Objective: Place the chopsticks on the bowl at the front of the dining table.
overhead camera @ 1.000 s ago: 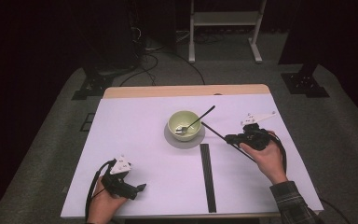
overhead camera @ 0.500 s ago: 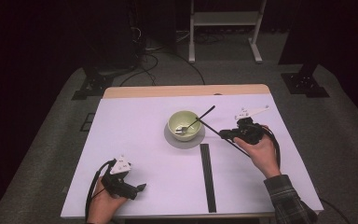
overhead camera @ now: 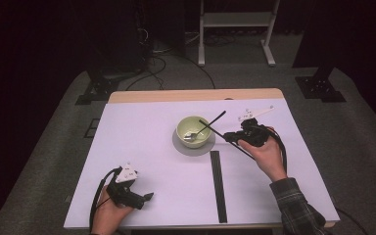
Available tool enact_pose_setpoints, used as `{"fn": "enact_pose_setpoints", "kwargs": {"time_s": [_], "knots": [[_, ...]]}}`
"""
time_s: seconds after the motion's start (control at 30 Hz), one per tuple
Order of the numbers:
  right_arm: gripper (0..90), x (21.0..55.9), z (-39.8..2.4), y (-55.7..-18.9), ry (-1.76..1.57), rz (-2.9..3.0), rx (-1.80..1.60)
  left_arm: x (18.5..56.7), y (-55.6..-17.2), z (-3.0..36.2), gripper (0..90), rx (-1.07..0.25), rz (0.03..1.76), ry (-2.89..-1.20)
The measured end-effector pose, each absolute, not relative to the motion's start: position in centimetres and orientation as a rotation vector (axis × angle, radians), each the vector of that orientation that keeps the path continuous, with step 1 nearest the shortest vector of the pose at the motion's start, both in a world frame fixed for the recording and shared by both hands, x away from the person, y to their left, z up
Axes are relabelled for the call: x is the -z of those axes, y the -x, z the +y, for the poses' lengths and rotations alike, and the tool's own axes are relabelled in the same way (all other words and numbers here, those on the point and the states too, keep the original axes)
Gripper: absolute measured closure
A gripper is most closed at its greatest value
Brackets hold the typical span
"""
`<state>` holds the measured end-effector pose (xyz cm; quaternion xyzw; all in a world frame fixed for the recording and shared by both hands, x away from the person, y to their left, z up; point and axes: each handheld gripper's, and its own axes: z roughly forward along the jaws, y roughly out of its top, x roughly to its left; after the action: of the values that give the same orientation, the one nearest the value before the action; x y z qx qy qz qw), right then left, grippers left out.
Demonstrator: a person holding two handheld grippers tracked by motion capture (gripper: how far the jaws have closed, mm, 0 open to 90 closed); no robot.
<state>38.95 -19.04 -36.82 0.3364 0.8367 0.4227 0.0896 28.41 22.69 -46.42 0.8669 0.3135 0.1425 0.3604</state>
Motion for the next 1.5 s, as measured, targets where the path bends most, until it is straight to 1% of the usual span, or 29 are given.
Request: {"fn": "enact_pose_setpoints", "kwargs": {"time_s": [1.5], "knots": [[85.6,36.8,-12.5,-43.5,-1.004,2.533,-1.280,46.5,-28.4,22.7,0.0,-0.366,0.811,-2.230]]}}
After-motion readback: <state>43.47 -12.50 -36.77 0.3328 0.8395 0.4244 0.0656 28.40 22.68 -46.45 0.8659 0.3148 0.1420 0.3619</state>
